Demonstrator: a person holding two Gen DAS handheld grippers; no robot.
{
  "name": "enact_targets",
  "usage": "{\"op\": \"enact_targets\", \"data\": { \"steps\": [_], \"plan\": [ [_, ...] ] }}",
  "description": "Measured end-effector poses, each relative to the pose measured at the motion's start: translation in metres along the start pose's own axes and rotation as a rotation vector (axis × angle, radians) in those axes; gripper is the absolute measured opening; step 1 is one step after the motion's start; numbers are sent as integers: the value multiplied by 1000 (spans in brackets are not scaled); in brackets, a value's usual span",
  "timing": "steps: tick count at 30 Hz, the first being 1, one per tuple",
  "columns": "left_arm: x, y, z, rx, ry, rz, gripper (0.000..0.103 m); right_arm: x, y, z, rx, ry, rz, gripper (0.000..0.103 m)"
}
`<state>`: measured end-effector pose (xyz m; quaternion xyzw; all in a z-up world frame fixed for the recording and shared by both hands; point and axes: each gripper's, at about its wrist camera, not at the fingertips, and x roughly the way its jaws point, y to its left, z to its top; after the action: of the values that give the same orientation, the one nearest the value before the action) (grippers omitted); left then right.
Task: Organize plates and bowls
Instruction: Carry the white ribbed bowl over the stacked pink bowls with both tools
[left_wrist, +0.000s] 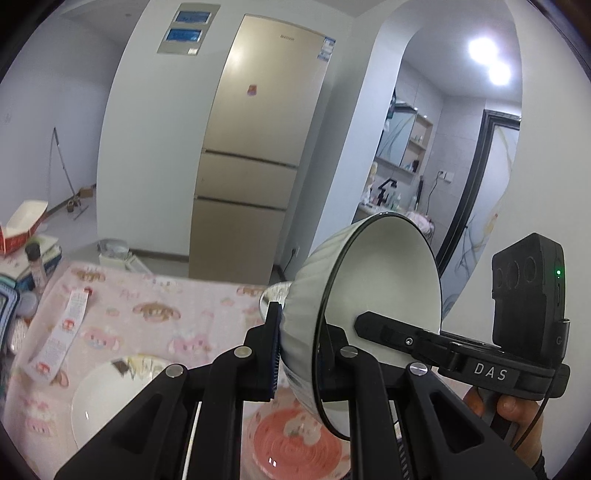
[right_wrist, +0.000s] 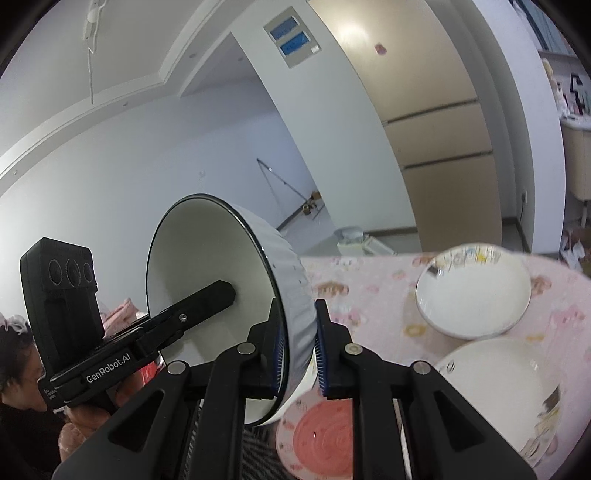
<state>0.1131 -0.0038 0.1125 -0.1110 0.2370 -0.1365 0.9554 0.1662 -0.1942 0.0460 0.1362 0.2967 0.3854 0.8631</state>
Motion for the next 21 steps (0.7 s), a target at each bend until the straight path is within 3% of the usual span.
{"op": "enact_targets", "data": {
  "steps": [9,21],
  "plan": [
    [16,13,-48,-42,101,14,15,17,-16,-46,31,129,-4,15],
    [42,20,-85,-41,206,48,15,40,-44,-81,95,192,6,15]
  ]
}}
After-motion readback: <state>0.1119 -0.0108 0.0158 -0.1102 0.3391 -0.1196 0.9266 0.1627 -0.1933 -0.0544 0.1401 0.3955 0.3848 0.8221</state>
